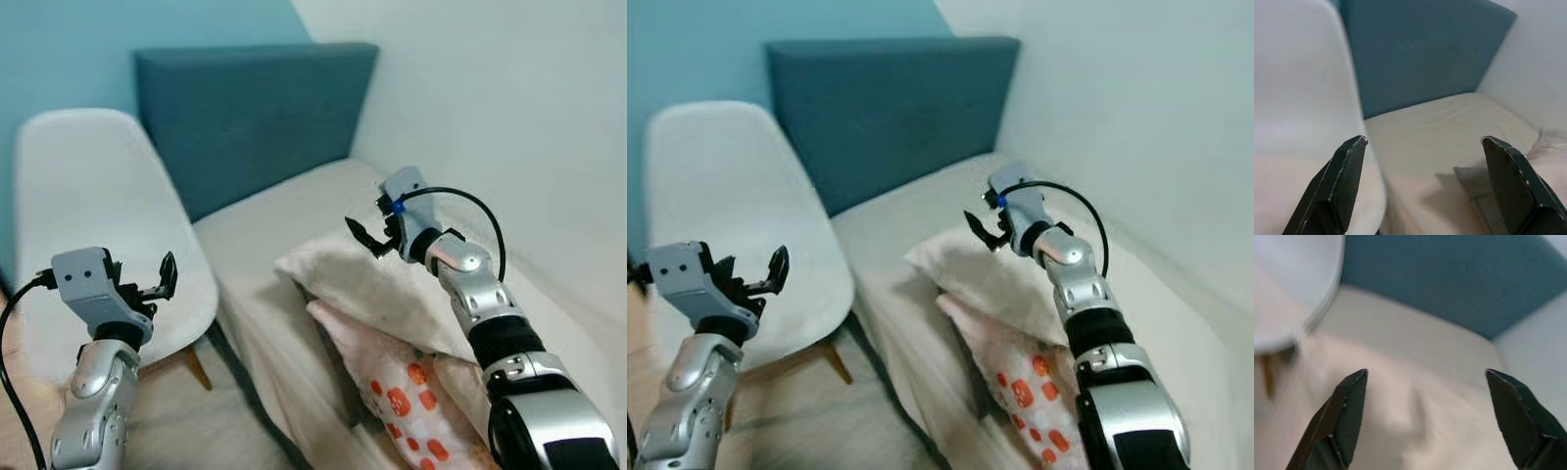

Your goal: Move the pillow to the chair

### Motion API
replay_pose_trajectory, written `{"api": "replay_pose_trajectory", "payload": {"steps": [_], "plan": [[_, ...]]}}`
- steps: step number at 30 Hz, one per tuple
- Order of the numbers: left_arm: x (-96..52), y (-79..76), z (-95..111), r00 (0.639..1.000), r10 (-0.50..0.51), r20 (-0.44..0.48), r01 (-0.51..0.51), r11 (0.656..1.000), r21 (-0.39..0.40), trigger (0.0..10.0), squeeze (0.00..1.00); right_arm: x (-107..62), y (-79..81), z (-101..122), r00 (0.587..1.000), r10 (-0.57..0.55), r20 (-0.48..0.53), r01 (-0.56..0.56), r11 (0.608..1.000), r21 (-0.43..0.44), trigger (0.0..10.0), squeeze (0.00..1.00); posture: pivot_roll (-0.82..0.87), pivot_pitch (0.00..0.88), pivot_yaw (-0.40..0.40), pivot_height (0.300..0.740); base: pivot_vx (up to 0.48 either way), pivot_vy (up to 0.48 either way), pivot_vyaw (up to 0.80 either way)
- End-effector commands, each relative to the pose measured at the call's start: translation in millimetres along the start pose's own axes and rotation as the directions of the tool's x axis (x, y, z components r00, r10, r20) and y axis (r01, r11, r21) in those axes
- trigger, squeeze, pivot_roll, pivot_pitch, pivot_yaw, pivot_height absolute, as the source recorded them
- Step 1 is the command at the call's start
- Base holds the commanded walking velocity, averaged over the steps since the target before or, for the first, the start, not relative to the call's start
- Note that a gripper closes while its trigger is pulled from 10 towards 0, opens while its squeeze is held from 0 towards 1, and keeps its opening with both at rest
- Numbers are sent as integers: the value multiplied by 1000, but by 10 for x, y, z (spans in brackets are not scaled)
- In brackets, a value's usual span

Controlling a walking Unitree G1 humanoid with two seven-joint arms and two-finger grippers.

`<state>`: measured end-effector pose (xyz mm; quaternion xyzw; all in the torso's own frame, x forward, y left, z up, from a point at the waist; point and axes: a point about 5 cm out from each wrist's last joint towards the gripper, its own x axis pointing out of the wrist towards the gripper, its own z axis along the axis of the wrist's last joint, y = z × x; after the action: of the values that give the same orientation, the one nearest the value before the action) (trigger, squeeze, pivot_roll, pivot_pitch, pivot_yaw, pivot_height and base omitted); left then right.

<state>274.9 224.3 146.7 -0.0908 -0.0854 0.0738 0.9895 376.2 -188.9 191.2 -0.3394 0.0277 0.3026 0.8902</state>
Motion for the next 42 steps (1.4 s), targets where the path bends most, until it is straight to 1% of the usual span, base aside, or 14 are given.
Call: {"api": "replay_pose_trajectory", "payload": {"steps": [1, 2, 7, 10, 12, 16, 18, 21, 23, 27, 31, 35, 38, 42], "plan": [[-13, 66, -29, 1000, 24, -19, -24, 1000, 5, 10000, 0, -96, 13, -95, 991, 100, -86, -108, 990, -96, 10000, 0, -43, 0, -137, 740, 0, 0, -750], [-8, 85, -16, 999, 29, -15, -29, 1000, 9, 10000, 0, -186, -23, -139, 982, 140, -130, -156, 980, -125, 10000, 0, -46, 0, -137, 740, 0, 0, -744], [-6, 97, -11, 999, 32, -14, -32, 999, 19, 10000, 0, -297, 9, -176, 957, 236, -170, -262, 953, -149, 10000, 0, -47, 0, -136, 740, 0, 0, -744], [-5, 97, -4, 1000, 27, -16, -27, 999, 31, 10000, 0, -458, 166, -265, 878, 408, -252, -454, 876, -164, 10000, 0, -53, 0, -132, 740, 0, 0, -738], [-4, 97, -2, 1000, 26, -16, -26, 999, 33, 10000, 0, -474, 191, -277, 865, 428, -262, -476, 865, -160, 10000, 0, -54, 0, -131, 740, 0, 0, -738], [-4, 73, 1, 1000, 19, -15, -18, 999, 42, 10000, 0, -354, 368, -164, 881, 456, -125, -469, 876, -114, 10000, 0, -57, 0, -127, 740, 0, 0, -738], [-6, 71, 1, 1000, 18, -15, -17, 999, 43, 10000, 0, -332, 379, -127, 887, 453, -92, -461, 882, -100, 10000, 0, -56, 0, -127, 740, 0, 0, -738], [-12, 72, 6, 1000, 23, -15, -22, 998, 55, 10000, 0, -227, 450, 198, 890, 438, 125, -431, 899, -80, 10000, 0, -56, 0, -128, 740, 0, 0, -738], [-14, 76, 9, 999, 29, -14, -28, 998, 62, 10000, 0, -194, 472, 291, 886, 427, 178, -422, 904, -67, 10000, 0, -56, 0, -128, 740, 0, 0, -738], [-11, 160, 13, 995, 96, -17, -94, 991, 99, 10000, 0, -68, 613, 289, 881, 450, 142, -438, 892, -111, 10000, 0, -57, 0, -129, 740, 0, 0, -184], [-17, 219, 3, 989, 146, -25, -143, 983, 118, 10000, 0, 5, 639, 267, 891, 436, 129, -424, 899, -107, 10000, 0, -55, 0, -129, 740, 0, 0, 0], [-56, 379, -2, 960, 276, -36, -267, 951, 158, 10000, 0, 191, 649, 238, 917, 380, 118, -374, 925, -68, 10000, 0, -48, 0, -131, 740, 0, 0, 0], [-136, 549, 0, 922, 385, -51, -367, 907, 207, 10000, 0, 332, 664, 245, 928, 352, 120, -351, 936, -32, 10000, 0, -30, 1, -139, 740, 0, 0, 0], [-230, 634, 10, 898, 436, -62, -415, 885, 211, 10000, 0, 406, 729, 277, 925, 361, 120, -360, 933, -31, 10000, 0, -17, 23, -145, 740, 0, 0, 0]]}}
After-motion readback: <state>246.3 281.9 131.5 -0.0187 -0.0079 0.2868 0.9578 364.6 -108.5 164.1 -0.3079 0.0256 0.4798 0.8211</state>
